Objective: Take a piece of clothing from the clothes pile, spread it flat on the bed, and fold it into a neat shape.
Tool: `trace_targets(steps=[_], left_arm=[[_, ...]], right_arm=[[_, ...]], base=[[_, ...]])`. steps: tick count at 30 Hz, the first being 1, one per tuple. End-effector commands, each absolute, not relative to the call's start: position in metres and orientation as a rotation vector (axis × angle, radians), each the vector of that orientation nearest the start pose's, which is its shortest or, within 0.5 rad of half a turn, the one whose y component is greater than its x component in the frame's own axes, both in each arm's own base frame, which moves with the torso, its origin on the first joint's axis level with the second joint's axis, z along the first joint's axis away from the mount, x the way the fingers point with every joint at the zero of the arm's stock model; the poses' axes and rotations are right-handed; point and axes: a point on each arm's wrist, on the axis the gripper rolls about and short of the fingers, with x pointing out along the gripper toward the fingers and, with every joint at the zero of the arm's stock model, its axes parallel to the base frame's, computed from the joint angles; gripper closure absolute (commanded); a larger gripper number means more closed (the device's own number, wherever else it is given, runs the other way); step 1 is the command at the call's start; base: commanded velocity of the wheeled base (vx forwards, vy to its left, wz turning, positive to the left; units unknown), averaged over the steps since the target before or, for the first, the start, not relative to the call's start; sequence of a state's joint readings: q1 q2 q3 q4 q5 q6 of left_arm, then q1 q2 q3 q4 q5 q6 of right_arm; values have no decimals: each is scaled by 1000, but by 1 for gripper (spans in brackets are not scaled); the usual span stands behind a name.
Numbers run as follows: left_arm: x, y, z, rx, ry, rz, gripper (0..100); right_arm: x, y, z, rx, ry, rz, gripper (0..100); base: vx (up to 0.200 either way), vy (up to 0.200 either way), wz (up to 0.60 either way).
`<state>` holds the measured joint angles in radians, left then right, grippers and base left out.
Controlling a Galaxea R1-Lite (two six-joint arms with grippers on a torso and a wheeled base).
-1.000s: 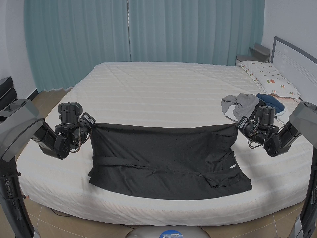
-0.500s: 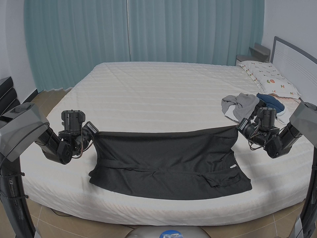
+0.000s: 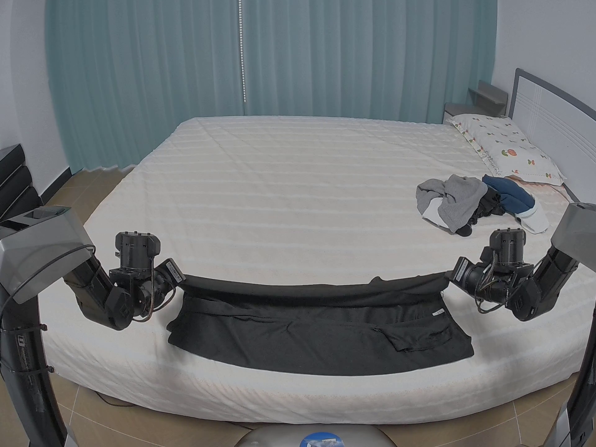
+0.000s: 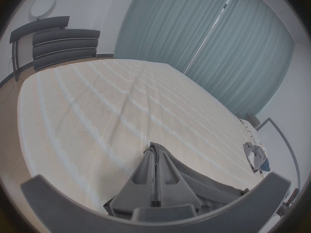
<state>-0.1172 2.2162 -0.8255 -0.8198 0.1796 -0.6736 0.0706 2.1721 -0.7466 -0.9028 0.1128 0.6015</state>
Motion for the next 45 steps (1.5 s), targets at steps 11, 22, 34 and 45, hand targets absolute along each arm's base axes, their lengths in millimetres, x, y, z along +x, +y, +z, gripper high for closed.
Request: trace_targets(steps=[11, 22, 34, 45], left_arm=[[346, -48, -9, -517, 627, 251, 100], [337, -47, -12, -508, 657, 262, 0], [343, -33, 30, -602, 528, 260, 0], [386, -29, 38, -718, 589, 171, 0]], right_arm=[[324, 26, -11, 480, 764, 6, 100], [324, 26, -10, 496, 723, 13, 0], [333, 19, 22, 677, 607, 35, 0], [331, 10, 14, 933, 690, 110, 0]], base=[[0, 0, 0], [0, 0, 0], [0, 0, 0], [0, 0, 0]])
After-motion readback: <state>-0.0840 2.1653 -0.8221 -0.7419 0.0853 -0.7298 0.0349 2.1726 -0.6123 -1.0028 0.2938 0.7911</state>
